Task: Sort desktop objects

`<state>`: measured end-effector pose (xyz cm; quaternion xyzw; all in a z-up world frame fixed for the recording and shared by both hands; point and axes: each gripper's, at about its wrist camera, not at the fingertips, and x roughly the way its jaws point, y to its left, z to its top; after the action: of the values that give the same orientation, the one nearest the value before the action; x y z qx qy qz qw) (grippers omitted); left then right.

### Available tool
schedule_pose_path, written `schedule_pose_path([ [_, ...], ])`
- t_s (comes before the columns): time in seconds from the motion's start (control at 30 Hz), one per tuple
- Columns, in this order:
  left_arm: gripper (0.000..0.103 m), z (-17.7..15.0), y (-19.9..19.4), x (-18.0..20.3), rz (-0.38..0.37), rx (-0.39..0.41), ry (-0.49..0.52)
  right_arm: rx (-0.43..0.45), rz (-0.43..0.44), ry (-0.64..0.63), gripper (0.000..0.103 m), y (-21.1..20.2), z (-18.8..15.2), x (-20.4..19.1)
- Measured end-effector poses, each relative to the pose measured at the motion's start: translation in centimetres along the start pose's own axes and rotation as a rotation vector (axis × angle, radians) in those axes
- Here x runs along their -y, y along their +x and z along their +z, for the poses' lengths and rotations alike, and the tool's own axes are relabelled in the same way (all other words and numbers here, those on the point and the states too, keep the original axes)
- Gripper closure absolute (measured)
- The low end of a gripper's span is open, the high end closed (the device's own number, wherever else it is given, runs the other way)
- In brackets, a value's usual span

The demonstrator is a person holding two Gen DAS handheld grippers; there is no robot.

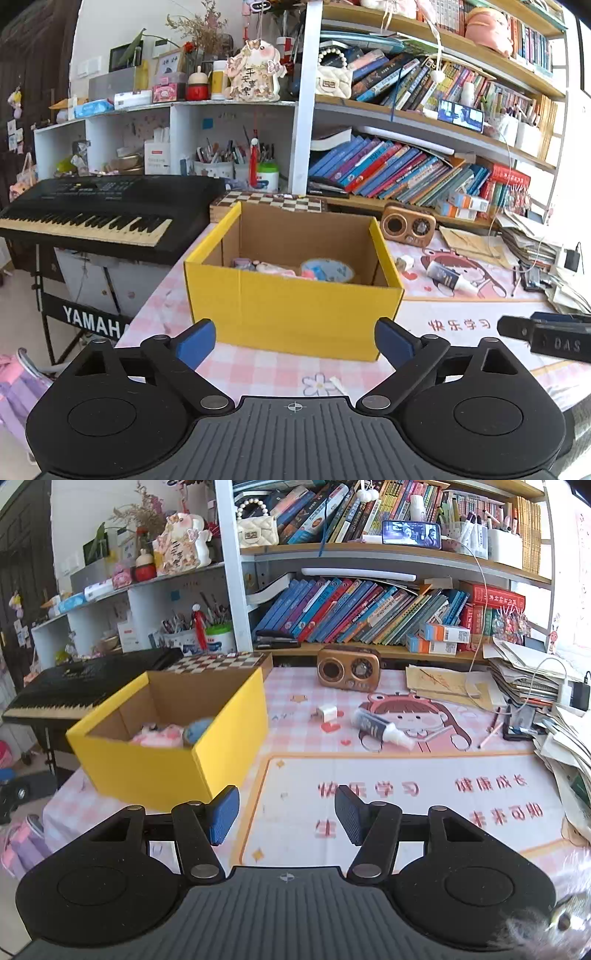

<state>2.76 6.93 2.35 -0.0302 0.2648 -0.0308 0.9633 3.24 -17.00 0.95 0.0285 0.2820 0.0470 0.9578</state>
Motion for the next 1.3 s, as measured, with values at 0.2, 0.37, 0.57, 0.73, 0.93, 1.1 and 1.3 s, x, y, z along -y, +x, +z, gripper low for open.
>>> schedule_pose_path([
  [0.2,0.006,-1.3,-0.4,0.8,-0.002,-0.017,0.003,0.014,-0.026,-0.027,0.045,-2.0,-2.6,-0.5],
  [0.37,0.006,-2.3,-0.4,1.7,-0.023,-0.043,0.009,-0.009,-0.042,-0.02,0.044,-2.9,-4.0,-0.3],
  [0.57,0.006,-3.2,-0.4,3.1,-0.067,-0.077,0.04,-0.035,-0.057,-0.004,0.044,-3.4,-5.0,0.1],
  [0.73,0.006,-3.9,-0.3,4.1,-0.098,-0.105,0.065,-0.049,-0.065,0.001,0.043,-3.4,-5.4,0.2],
  [0.93,0.006,-4.1,0.0,5.0,-0.117,-0.116,0.09,-0.06,-0.07,-0.002,0.041,-3.3,-5.5,0.4],
  [1.1,0.006,-4.1,0.5,5.8,-0.128,-0.131,0.094,-0.07,-0.083,0.002,0.039,-3.1,-5.5,1.2],
  [1.3,0.006,-3.9,1.3,7.5,-0.163,-0.141,0.118,-0.075,-0.112,0.021,0.038,-3.1,-5.4,2.8],
])
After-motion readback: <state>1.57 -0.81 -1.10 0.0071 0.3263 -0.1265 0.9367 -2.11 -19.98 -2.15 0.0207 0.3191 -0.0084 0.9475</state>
